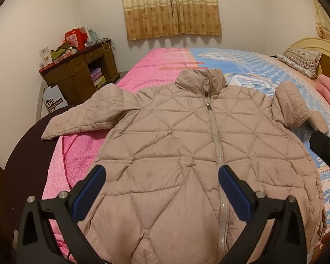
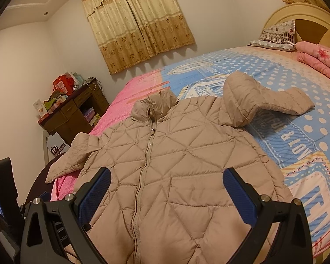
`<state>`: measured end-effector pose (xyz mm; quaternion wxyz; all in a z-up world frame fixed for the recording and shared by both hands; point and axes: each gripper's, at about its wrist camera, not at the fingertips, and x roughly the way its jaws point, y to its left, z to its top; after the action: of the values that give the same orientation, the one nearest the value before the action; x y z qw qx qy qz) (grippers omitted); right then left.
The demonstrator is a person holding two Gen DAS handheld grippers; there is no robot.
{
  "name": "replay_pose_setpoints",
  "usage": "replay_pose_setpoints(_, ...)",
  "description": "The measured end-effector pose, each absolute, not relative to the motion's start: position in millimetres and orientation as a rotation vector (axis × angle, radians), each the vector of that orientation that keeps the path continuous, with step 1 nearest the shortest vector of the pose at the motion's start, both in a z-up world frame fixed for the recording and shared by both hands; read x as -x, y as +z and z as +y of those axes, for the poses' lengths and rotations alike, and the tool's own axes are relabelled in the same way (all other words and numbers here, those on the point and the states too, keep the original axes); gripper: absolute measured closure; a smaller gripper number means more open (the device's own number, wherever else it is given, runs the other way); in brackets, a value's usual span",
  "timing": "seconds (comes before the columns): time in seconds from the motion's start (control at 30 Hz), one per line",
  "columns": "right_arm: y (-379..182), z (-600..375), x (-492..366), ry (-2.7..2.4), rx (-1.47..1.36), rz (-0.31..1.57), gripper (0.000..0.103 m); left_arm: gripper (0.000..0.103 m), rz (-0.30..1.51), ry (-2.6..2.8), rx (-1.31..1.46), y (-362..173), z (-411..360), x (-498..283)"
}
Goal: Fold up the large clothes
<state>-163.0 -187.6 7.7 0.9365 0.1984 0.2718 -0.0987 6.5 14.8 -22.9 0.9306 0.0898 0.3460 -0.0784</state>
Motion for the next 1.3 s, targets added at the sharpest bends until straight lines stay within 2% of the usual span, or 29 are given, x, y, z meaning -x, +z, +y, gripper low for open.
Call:
replay_pose_setpoints(0.77, 0.2, -193.0, 161.9, -0.184, -0.436, 0.551, 0.001, 0.0, 0.728, -0.172, -0.174, -26.0, 14.7, -9.5)
replay_pose_setpoints(1.03, -12.1, -278.5, 166.7, -0.236, -0.642, 0.542, 0.001, 0.0, 0.748, -0.179, -0.136, -28.6, 30.1, -32.2)
replay_pose_setpoints(1.3, -24.0, -405.5, 184.9, -0.285, -0.865, 0.431, 0.001, 0.0, 0.773, -0.081, -0.14, -37.7, 62.0, -71.7)
